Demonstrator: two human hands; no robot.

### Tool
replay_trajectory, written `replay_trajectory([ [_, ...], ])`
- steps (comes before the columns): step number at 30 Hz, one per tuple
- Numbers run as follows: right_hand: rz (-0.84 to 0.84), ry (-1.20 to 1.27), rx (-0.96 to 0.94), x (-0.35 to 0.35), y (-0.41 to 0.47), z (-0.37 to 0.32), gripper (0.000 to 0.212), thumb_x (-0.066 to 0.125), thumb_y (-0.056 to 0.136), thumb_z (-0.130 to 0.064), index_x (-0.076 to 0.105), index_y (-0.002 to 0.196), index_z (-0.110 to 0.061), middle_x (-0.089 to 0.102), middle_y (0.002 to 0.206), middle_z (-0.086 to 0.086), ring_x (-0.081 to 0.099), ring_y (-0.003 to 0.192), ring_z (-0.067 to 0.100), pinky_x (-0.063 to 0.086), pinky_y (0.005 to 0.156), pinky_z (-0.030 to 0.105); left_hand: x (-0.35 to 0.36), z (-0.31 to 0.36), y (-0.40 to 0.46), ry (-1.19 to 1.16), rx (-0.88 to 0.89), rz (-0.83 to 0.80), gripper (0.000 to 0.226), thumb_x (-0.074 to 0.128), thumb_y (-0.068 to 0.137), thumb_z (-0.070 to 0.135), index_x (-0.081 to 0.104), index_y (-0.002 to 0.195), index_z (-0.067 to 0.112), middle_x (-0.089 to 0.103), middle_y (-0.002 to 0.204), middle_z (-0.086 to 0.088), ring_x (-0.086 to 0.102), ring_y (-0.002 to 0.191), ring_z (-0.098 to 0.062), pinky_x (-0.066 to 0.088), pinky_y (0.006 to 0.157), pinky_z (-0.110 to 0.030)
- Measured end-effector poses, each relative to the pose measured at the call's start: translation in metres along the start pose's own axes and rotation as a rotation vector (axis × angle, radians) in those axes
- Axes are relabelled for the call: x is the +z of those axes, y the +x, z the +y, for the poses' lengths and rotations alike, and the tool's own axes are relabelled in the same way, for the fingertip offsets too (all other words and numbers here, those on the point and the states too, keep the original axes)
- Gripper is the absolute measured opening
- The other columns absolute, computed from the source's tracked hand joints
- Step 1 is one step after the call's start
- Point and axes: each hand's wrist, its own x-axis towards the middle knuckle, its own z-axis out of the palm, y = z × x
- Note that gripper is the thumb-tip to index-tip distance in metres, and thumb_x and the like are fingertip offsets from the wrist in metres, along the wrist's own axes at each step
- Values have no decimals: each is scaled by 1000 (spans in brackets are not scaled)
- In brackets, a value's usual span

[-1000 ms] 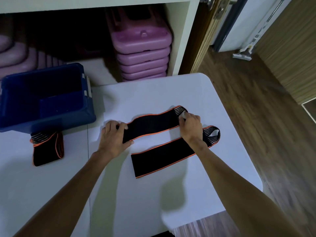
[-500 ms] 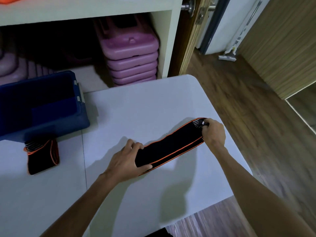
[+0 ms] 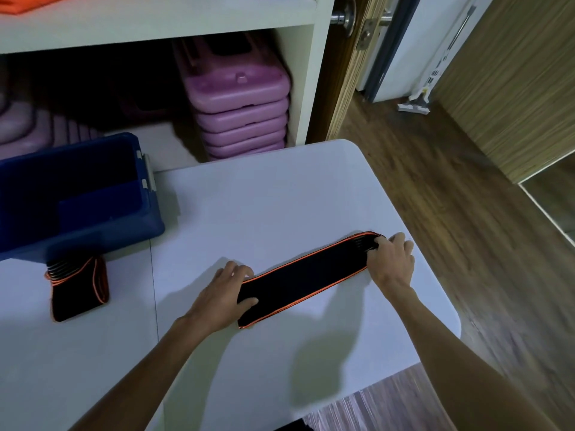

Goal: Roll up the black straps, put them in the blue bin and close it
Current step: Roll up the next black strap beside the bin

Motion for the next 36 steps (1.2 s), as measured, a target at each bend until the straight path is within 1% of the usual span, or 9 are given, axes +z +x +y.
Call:
replay_trajectory([
  [6, -40, 59, 64, 1, 10, -3, 24, 43, 88, -8, 58, 107, -9, 30, 145, 17, 33, 124, 36, 42, 88, 46, -2, 1, 4, -300, -165, -116, 34, 71, 80, 38, 58, 106, 21, 64, 97, 4, 60, 85, -9, 46, 69, -23],
  [10, -68, 170, 1, 0, 24, -7, 31, 36, 84, 4, 62, 99, -5, 59, 105, 16, 53, 90, 32, 46, 65, 39, -5, 3, -2, -337, -231, -132, 26, 71, 81, 39, 63, 89, 15, 62, 78, 2, 60, 65, -11, 43, 52, -19],
  [14, -21, 138, -112, -1, 29, -41, 34, 39, 83, 11, 62, 103, -5, 59, 100, 15, 52, 77, 27, 45, 67, 37, -11, -2, -25, -469, -360, -181, 23, 71, 82, 34, 65, 89, 14, 73, 74, -5, 71, 59, -20, 56, 51, -25],
  [20, -100, 118, -364, 12, 32, -135, 36, 41, 86, 13, 54, 117, -1, 45, 116, 18, 51, 101, 35, 54, 85, 46, -7, -8, -61, -706, -433, -169, 34, 66, 87, 21, 44, 112, 14, 71, 91, -12, 73, 64, -28, 60, 58, -38],
  [25, -349, 207, -545, 25, 20, -197, 48, 41, 94, 0, 37, 141, -9, 9, 156, 19, 33, 132, 46, 39, 107, 49, 11, -8, -91, -810, -342, -162, 60, 65, 87, 30, 20, 126, 35, 73, 84, -16, 72, 68, -29, 59, 63, -42],
  [28, -300, 220, -589, 29, 1, -202, 55, 45, 95, -6, 31, 148, -11, 2, 160, 20, 19, 142, 44, 30, 113, 47, 11, -14, -103, -512, -205, -146, 85, 70, 81, 42, 9, 141, 35, 69, 88, 2, 68, 71, -13, 57, 68, -28],
  [31, -226, 300, -598, 31, -18, -185, 62, 49, 97, -11, 24, 153, -20, 0, 162, 17, 8, 149, 36, 28, 116, 45, 6, -23, -102, 12, -17, 12, 100, 71, 77, 45, 2, 149, 33, 49, 118, 7, 53, 102, -11, 48, 80, -26],
  [33, -254, 373, -570, 35, -32, -166, 61, 49, 99, -15, 24, 154, -23, 0, 163, 12, 10, 150, 31, 28, 116, 42, 8, -33, -94, 307, 212, 109, 95, 70, 75, 42, 13, 150, 28, 40, 138, 2, 43, 121, -17, 49, 90, -31],
  [36, -327, 403, -577, 45, -59, -133, 55, 46, 101, -21, 25, 152, -26, 5, 163, 7, 24, 147, 26, 33, 116, 42, 15, -47, -82, 435, 428, 140, 74, 62, 76, 38, 36, 143, 21, 43, 146, -6, 44, 131, -21, 47, 98, -32],
])
